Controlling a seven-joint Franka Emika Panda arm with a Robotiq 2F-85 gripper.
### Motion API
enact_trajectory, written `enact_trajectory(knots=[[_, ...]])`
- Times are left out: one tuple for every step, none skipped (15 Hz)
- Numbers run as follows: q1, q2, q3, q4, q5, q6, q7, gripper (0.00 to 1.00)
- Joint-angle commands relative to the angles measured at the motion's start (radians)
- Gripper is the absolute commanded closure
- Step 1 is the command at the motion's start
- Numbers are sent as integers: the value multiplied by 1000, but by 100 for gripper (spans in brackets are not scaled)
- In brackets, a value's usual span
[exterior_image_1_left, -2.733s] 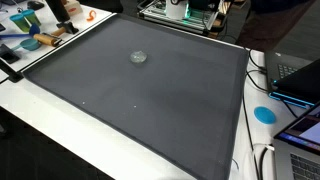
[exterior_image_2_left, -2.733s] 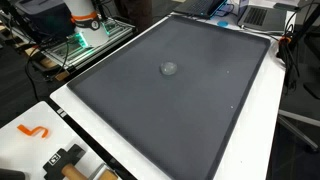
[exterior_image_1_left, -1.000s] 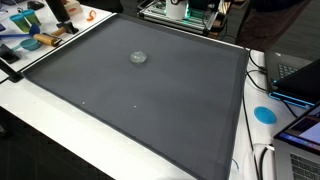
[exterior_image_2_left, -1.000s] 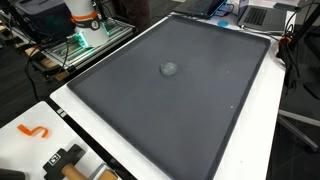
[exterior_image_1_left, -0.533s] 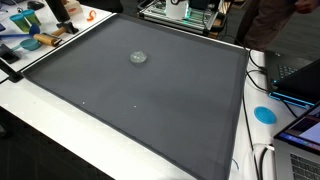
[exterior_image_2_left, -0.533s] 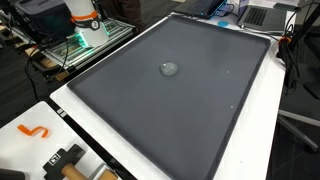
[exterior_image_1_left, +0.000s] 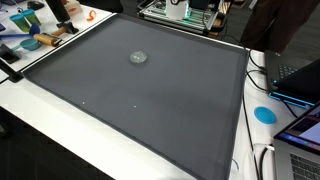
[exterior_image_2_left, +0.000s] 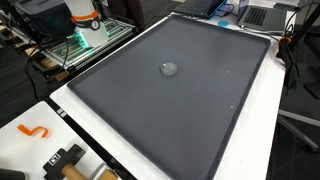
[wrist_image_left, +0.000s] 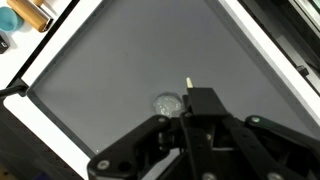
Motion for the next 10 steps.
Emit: enact_trajectory(knots=[[-20,-3,16,1,11,-4,-16,87],[-20,-8,15,1,11,-5,-19,87],[-20,-11,15,0,12,-5,-21,87],[-20,-12,15,-1,12,-5,-22,87],[-20,-13,15,-2,12,-5,-23,87],[-20,-13,15,-2,12,-5,-23,87],[-15,24,22,10,39,19,20,97],[-13,46,28,19,58,25,45,97],[-7,87,40,35,92,42,86,97],[-2,118,52,46,117,60,116,97]])
